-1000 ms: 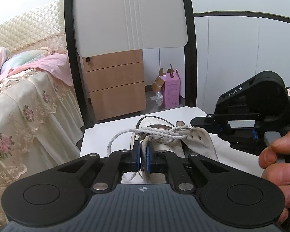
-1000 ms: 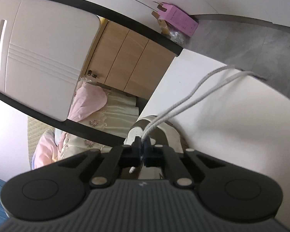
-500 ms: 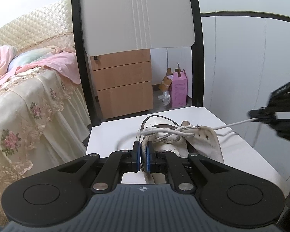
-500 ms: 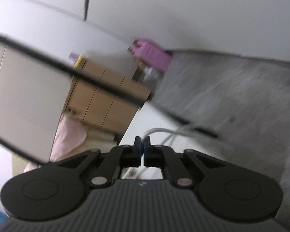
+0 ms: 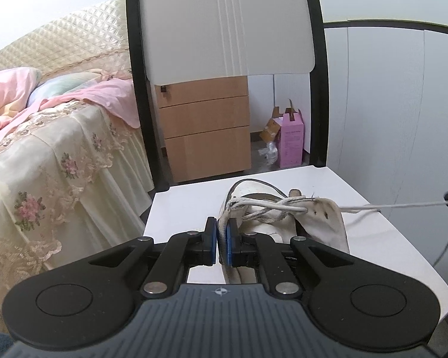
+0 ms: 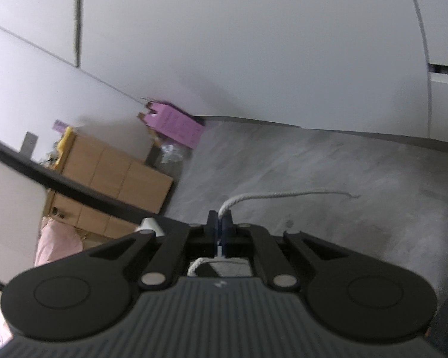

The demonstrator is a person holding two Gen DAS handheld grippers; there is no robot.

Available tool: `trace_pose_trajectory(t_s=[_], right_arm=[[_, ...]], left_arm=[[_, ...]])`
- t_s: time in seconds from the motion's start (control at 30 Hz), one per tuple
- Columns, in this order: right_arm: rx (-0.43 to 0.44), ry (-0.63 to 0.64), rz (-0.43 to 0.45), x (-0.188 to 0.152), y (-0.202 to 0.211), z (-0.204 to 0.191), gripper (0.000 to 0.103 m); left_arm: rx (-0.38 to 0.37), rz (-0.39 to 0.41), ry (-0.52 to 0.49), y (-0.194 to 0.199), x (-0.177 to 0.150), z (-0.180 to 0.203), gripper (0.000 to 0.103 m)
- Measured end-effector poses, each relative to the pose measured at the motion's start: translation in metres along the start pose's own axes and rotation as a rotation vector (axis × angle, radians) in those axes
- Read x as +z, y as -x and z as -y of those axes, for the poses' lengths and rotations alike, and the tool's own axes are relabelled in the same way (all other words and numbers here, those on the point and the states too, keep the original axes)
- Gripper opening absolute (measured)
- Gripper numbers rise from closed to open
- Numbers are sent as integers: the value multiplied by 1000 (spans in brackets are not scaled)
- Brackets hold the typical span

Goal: Lace up shoes with both hands

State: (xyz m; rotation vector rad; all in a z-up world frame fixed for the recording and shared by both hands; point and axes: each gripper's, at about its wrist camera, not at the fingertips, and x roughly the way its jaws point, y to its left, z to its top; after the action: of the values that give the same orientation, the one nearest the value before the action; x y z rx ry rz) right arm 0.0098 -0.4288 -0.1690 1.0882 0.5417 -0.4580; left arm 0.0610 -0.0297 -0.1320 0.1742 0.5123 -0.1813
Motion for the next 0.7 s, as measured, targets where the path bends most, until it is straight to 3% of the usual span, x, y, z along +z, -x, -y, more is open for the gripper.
trace_pose_trajectory(t_s=[0.2,0.33,0.5,0.53,0.57,0.7], right_arm=[[-69,-31,-94,5,-5,29,3],[-94,64,-158,0,-6,22,8],[-95,154,-146,-5,7,7,10],[-85,148,-145,-6,10,6,20],[-71,135,-143,-5,14,5,36],[-7,86,-119,-2,36,1,40]], left_arm=[[13,-8,18,3,1,2,8],[17,-7,28,8,1,3,12],[4,-18,44,19,3,1,12],[2,-26,47,21,4,1,12],[0,-35,50,24,4,0,14],[-14,-57,64,38,4,-2,21]])
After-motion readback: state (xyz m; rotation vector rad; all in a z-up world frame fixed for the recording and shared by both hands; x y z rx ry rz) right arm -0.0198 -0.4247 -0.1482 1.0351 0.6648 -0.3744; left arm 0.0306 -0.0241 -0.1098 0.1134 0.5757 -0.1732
